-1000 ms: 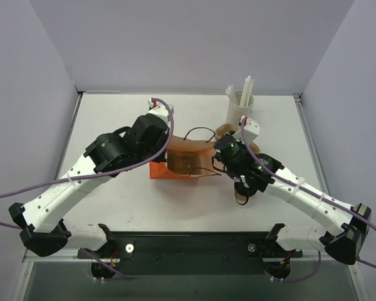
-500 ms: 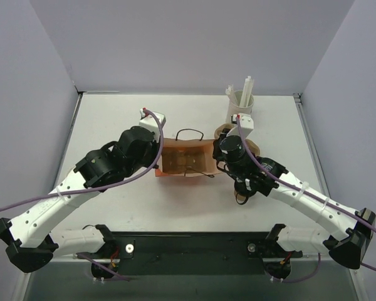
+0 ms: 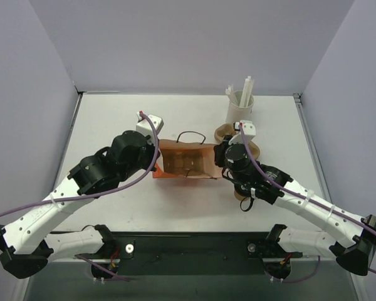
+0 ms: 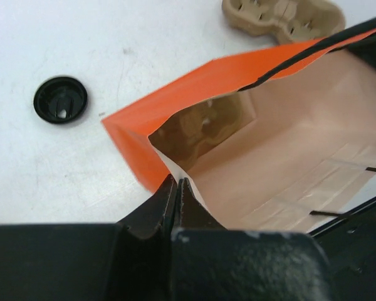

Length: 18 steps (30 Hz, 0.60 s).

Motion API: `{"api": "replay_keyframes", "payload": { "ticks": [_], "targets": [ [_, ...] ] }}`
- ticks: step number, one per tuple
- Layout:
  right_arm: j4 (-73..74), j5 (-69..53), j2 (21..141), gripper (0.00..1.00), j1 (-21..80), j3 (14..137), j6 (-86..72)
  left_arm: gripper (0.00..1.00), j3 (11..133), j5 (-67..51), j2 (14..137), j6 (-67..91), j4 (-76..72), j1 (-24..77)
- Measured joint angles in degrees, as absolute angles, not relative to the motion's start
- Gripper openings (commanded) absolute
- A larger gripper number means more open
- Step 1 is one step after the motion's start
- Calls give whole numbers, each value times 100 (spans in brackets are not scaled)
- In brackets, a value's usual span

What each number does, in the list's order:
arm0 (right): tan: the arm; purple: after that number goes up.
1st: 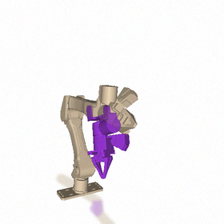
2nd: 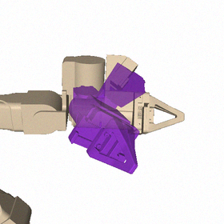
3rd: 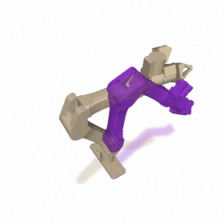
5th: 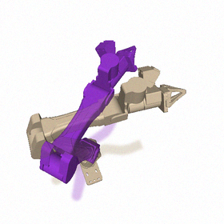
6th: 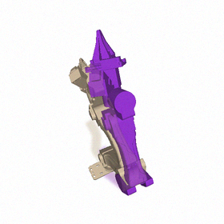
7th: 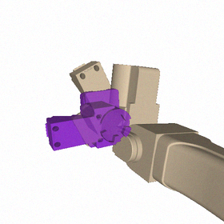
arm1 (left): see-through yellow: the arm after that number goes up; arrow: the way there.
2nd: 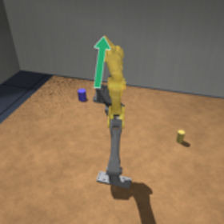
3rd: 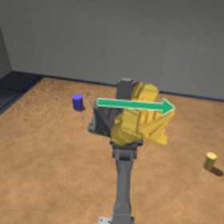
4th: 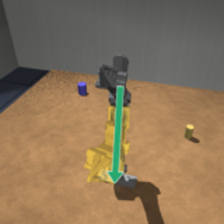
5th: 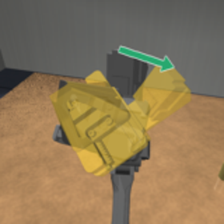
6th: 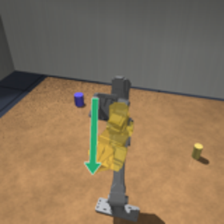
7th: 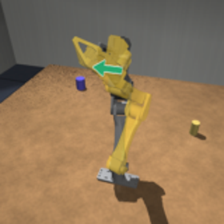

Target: Pack the takeout coffee

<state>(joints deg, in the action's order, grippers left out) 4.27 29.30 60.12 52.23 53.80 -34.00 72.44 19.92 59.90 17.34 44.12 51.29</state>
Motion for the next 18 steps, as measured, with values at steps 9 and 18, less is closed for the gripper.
{"api": "replay_keyframes", "payload": {
  "ticks": [9, 18],
  "targets": [
    [346, 2928, 6180, 0, 5223, 5404, -3245, 0, 6834, 1964, 5822, 1699, 4119, 5129],
    [395, 2945, 6337, 0, 5223, 5841, -2724, 35, 6840, 1970, 6025, 1761, 4160, 5129]
  ]
}}
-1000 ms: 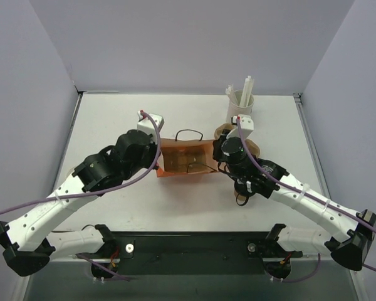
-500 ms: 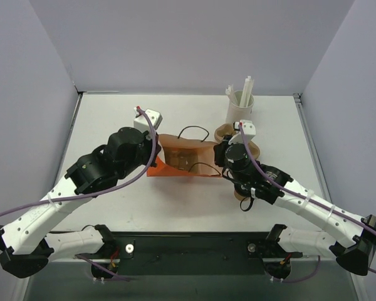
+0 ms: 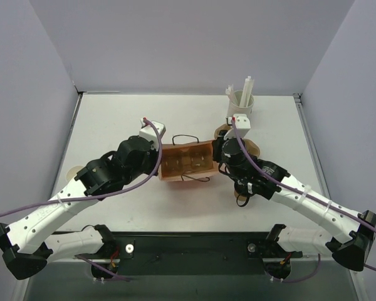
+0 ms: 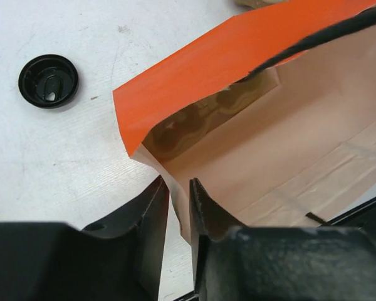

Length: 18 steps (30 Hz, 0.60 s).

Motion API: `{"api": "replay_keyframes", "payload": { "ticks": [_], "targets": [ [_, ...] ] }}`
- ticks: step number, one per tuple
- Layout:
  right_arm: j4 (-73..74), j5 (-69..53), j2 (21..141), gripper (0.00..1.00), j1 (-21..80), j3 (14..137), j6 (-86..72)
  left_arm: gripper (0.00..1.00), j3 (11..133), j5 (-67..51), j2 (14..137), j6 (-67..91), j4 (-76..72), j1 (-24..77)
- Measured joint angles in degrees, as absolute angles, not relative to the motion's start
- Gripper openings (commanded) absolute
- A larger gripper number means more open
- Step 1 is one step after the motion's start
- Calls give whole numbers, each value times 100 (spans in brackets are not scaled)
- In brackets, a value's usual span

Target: Pack the takeout coffee

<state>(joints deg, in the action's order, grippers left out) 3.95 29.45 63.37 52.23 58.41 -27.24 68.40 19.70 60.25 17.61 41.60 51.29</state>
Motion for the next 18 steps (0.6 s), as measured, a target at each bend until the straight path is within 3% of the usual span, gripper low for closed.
{"api": "replay_keyframes", "payload": {
  "ticks": [4, 18],
  "targets": [
    [412, 2947, 6211, 0, 5223, 5655, -2729, 43, 6696, 1968, 5881, 2126, 4261, 5153],
    [744, 3459, 5924, 0, 5555, 5387, -3457, 45, 6694, 1938, 5527, 3719, 4998, 5308]
  ]
}}
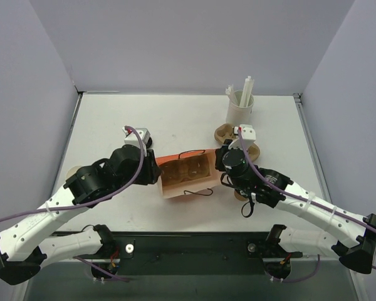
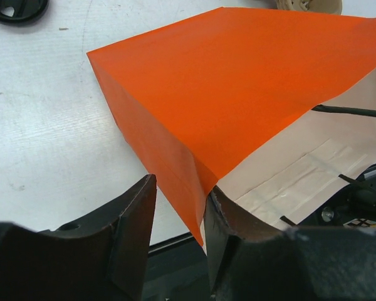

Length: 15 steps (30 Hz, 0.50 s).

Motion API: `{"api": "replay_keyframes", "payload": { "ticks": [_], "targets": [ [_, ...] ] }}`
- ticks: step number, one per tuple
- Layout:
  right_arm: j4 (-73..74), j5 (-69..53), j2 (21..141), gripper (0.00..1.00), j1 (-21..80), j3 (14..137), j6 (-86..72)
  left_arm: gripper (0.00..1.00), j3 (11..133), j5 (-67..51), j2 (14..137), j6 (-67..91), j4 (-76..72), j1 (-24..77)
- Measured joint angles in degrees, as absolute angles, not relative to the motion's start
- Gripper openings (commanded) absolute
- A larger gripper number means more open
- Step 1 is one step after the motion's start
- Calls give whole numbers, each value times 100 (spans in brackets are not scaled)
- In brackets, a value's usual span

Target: Pack the takeout coffee

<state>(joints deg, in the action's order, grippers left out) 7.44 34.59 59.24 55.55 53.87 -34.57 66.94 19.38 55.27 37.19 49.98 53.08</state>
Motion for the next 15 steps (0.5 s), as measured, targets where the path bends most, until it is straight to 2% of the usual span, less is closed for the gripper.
{"api": "replay_keyframes", "payload": {
  "ticks": [12, 15],
  "targets": [
    [950, 3765, 5924, 0, 5645, 5428, -3798, 44, 6473, 1931, 5212, 4390, 5148, 5360],
    [1013, 3822, 5927, 0, 5697, 5446, -3876, 39, 6420, 1946, 5229, 4370, 5124, 5360]
  ]
}}
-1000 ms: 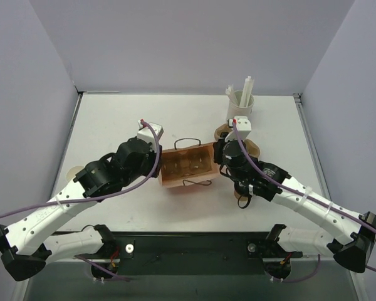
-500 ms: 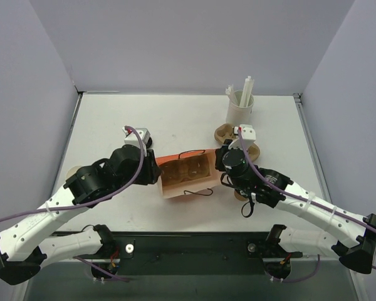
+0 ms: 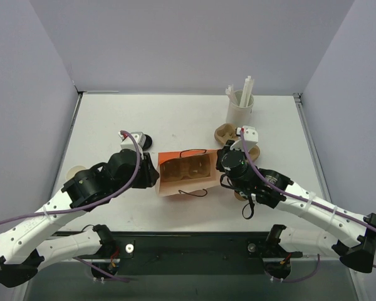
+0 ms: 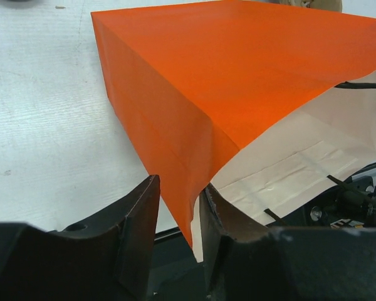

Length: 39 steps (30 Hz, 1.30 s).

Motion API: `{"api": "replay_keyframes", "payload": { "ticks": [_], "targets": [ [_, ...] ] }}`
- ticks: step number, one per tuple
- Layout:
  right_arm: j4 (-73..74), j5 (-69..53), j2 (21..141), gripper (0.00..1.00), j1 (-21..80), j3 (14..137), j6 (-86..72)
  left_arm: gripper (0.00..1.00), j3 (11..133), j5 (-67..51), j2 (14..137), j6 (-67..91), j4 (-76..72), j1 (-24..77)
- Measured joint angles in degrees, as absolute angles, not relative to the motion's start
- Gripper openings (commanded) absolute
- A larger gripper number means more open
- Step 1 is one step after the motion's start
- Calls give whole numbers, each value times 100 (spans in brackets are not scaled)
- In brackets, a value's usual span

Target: Pack the takeout coffee

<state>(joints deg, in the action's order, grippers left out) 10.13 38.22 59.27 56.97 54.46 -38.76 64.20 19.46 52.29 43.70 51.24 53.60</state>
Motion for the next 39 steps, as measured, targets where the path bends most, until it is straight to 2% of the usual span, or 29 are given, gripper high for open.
{"api": "replay_keyframes", "payload": {
  "ticks": [2, 5, 6, 8, 11, 15, 18, 22, 26, 29, 31, 35, 39],
  "targets": [
    [1052, 3848, 5927, 1, 5721, 5454, -3927, 25, 6420, 1966, 5249, 4329, 5059, 5360],
    [1105, 3861, 5944, 9, 5771, 5496, -3983, 4, 6420, 1984, 5308, 4241, 4947, 5360],
    [1135, 3859, 5955, 11, 5789, 5524, -3999, 0, 6420, 2001, 5332, 4204, 4934, 5360],
    [1201, 3848, 5964, 15, 5824, 5561, -4029, 0, 6420, 2064, 5349, 4121, 4925, 5363],
    [1358, 3715, 5968, 28, 5839, 5623, -4047, 0, 6420, 2211, 5341, 3972, 4904, 5358],
    [1841, 3374, 5968, 60, 5854, 5970, -3907, 0, 6436, 2276, 5354, 3686, 4864, 5282],
    [2204, 3068, 5863, 67, 5854, 6326, -3682, 0, 6453, 2206, 5382, 3489, 4766, 5137],
    [2613, 2906, 5387, 70, 5854, 6543, -3533, 0, 6451, 1890, 5389, 3247, 4569, 4777],
    [3262, 3011, 5065, 68, 5607, 6770, -3562, 0, 6381, 1485, 5317, 3048, 4386, 4460],
    [3841, 2969, 5085, 57, 4759, 7004, -3632, 0, 6359, 1225, 5266, 2899, 4294, 4357],
    [4171, 2773, 5199, 55, 4108, 7043, -3653, 0, 6359, 1020, 5266, 2797, 4248, 4324],
    [4744, 2206, 5647, 58, 2930, 6997, -3734, 0, 6361, 668, 5328, 2670, 4217, 4303],
    [4921, 1553, 6241, 65, 2370, 6654, -3675, 0, 6375, 397, 5398, 2561, 4219, 4300]
  ]
}}
